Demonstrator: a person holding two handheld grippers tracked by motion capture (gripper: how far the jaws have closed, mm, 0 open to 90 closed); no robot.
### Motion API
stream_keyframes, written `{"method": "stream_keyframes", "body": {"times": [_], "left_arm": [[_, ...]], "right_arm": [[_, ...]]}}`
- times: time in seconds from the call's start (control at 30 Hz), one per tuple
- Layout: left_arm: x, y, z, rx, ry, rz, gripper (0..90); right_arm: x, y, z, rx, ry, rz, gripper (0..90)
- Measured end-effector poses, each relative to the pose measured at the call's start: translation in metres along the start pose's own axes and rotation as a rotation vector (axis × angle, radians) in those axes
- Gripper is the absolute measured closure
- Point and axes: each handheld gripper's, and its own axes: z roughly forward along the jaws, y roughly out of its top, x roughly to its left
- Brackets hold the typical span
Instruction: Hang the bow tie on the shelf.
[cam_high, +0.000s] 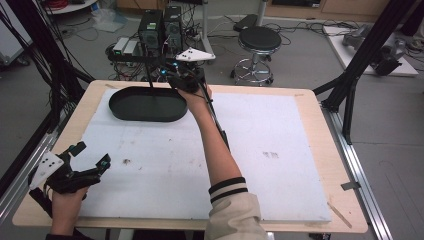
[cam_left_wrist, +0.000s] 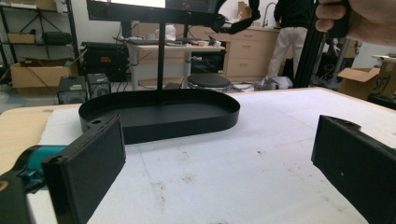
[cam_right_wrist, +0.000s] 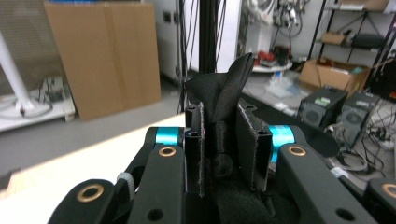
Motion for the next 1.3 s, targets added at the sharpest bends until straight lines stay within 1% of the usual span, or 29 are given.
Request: {"method": "stream_keyframes", "body": {"times": [0.07, 0.2, 0.4, 0.57, 0.67, 0.83, 0.9, 0.97, 1.13, 1.3], "left_arm": [[0.000, 0.000, 0.000, 0.004, 0.000, 0.001, 3.4], [0.001, -0.001, -0.001, 0.000, -0.001, -0.003, 3.4], [0.002, -0.002, -0.002, 0.000, -0.001, -0.011, 3.3], [0.003, -0.003, -0.004, 0.003, 0.003, -0.014, 3.4], [0.004, -0.004, -0.004, 0.001, 0.006, -0.019, 3.4], [0.004, -0.004, -0.004, 0.002, 0.003, -0.021, 3.3], [0.004, -0.004, -0.004, 0.002, 0.003, -0.022, 3.4], [0.004, -0.004, -0.004, 0.001, 0.001, -0.024, 3.4], [0.004, -0.004, -0.004, -0.001, -0.002, -0.027, 3.3], [0.004, -0.003, -0.005, -0.003, -0.002, -0.029, 3.4]], "right_arm": [[-0.004, 0.000, 0.003, -0.010, -0.009, 0.014, 74.4], [-0.012, -0.004, 0.009, -0.005, -0.049, 0.037, 74.4], [-0.025, -0.012, 0.013, -0.036, -0.104, 0.100, 74.4], [-0.034, -0.019, 0.015, -0.047, -0.141, 0.128, 74.4], [-0.040, -0.023, 0.015, -0.041, -0.155, 0.142, 74.4], [-0.045, -0.027, 0.016, -0.014, -0.177, 0.136, 73.7], [-0.047, -0.028, 0.016, 0.005, -0.197, 0.122, 72.5], [-0.049, -0.030, 0.015, 0.020, -0.212, 0.125, 70.9], [-0.052, -0.030, 0.011, 0.023, -0.232, 0.130, 66.1], [-0.053, -0.028, 0.008, 0.027, -0.240, 0.122, 57.9]]}}
